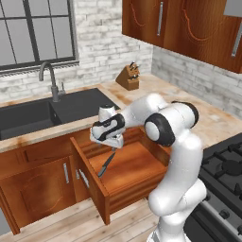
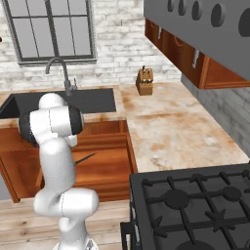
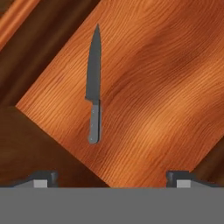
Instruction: Pick up the metallic utensils from the counter and place them in the open drawer. Make sure not to pick up any wooden utensils.
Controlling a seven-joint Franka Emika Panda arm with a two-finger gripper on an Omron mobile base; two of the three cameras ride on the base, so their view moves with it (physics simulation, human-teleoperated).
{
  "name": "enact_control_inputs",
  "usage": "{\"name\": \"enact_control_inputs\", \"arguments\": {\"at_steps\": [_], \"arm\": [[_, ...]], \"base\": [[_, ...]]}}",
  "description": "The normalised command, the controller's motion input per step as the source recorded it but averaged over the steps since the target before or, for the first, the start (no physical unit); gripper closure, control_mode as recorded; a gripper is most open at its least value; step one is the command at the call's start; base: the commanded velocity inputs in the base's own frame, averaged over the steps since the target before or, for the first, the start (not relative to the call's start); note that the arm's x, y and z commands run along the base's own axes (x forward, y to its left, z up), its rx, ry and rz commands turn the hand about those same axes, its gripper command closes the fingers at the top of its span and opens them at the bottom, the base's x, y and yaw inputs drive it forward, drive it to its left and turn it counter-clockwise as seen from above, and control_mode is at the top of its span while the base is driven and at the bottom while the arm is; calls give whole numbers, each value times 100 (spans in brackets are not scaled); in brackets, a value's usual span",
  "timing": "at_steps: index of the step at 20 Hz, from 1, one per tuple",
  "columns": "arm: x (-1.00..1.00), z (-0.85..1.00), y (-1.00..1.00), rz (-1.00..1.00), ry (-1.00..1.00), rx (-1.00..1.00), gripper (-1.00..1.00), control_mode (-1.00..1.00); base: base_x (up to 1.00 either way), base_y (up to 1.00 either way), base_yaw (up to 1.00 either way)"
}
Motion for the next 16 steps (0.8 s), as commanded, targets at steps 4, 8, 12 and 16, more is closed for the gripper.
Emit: {"name": "enact_control_inputs", "arguments": {"at_steps": [4, 8, 12, 16], "arm": [[-33, 100, 0, 0, 0, 0, -100, -100], [-47, 81, -2, 0, 0, -3, -100, -100], [-25, 23, -28, 1, 0, -1, -100, -100], [-7, 0, -33, 1, -3, 9, -100, -100]], "base": [[0, 0, 0], [0, 0, 0], [0, 0, 0], [0, 0, 0]]}}
